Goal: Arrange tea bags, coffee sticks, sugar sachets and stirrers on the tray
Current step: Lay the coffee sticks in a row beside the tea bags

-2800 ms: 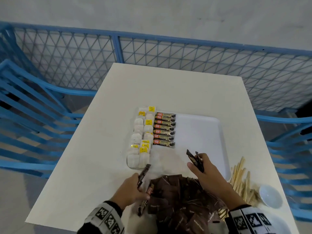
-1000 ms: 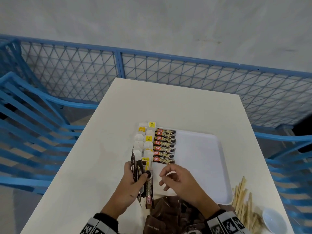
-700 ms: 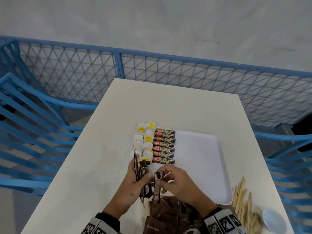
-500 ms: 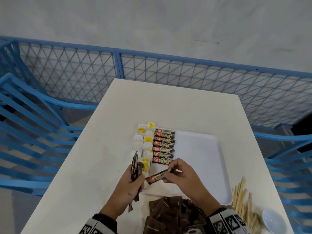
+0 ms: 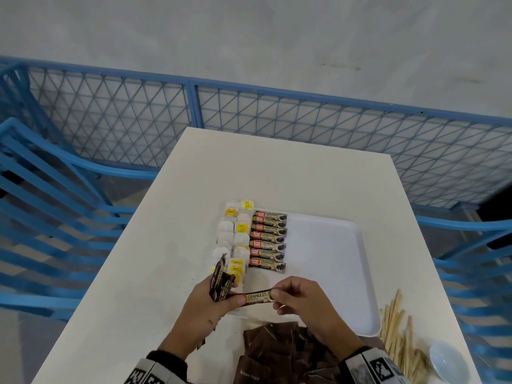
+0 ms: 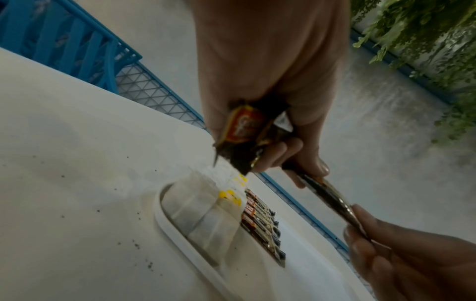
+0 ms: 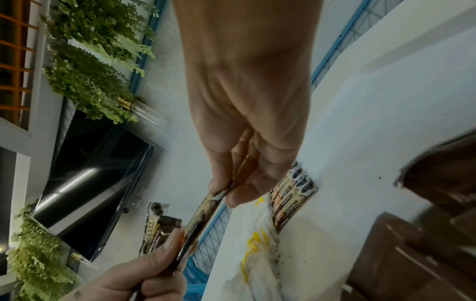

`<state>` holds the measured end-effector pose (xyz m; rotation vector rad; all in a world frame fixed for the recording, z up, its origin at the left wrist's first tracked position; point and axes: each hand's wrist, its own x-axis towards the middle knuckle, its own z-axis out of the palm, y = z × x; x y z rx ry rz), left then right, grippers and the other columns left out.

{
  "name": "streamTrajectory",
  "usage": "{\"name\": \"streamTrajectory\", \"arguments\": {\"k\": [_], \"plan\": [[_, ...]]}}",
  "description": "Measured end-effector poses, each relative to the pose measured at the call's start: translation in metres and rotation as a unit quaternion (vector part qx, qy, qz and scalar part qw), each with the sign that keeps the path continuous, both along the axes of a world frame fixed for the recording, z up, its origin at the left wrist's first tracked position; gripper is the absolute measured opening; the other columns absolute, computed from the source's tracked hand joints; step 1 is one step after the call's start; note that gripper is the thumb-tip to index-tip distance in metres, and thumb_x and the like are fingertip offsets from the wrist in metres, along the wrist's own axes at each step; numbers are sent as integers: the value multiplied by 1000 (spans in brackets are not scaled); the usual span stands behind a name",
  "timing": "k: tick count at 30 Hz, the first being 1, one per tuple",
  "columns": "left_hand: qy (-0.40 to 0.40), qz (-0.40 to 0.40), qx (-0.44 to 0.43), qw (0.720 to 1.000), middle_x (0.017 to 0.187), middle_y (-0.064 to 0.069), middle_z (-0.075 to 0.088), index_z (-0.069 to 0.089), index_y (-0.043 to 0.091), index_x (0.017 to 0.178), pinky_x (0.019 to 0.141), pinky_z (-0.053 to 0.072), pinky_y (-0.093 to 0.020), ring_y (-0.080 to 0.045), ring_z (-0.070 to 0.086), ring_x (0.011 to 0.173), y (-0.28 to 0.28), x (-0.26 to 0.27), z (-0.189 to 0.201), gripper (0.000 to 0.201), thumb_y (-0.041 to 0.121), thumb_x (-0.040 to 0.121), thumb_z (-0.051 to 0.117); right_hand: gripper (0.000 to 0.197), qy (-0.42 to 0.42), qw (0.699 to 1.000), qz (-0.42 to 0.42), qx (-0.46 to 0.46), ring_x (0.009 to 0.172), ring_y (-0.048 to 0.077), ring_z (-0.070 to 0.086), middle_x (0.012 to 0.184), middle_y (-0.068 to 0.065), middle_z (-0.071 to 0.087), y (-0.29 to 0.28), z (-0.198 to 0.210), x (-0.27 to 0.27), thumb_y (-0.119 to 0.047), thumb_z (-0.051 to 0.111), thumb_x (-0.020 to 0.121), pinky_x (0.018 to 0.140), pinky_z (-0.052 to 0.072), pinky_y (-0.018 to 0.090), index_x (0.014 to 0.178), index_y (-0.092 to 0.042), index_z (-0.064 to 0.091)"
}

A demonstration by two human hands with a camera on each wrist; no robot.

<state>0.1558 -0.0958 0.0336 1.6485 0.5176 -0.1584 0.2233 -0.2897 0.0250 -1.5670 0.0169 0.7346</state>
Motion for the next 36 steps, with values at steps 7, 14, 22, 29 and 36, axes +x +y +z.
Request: {"name": "streamTrajectory", "arguments": {"k": [7,14,22,29,36], "plan": [[2,-10,-4,1000,42,6,46,60,10,86,43,34,-16,-5,37,41,10,-5,-8,6,6,85,65,10,-42,995,58,-73,60,5,57,72,-2,69,1,-14,8,-6,63,86,56,45,16,80,-13,68],[11,25,-55,998,52,1,45,57,7,93,53,37,-22,-11,40,50,19,-3,-13,18,23,88,63,4,-23,988,-37,-149,58,11,56,70,-1,68,-13,-34,33,-9,65,85,47,39,9,87,-7,67],[39,75,-192,978,58,-3,47,56,9,95,58,32,-29,-16,42,53,17,-1,-8,18,24,88,61,12,-25,970,-72,-231,56,12,53,68,5,66,-3,-55,54,-15,73,78,57,43,20,81,-8,64],[48,84,-281,955,63,-5,50,52,3,100,45,40,-22,-14,46,47,14,4,-8,34,16,69,57,11,-67,955,-72,-281,70,9,54,76,-4,63,7,-61,55,-19,71,81,56,38,18,80,-11,63],[58,61,-296,951,69,-7,49,49,2,99,46,43,-23,-14,51,50,9,4,-9,11,4,91,41,14,-89,948,-77,-295,71,10,52,87,5,64,9,-61,53,-20,69,82,54,35,14,81,-12,57]]}}
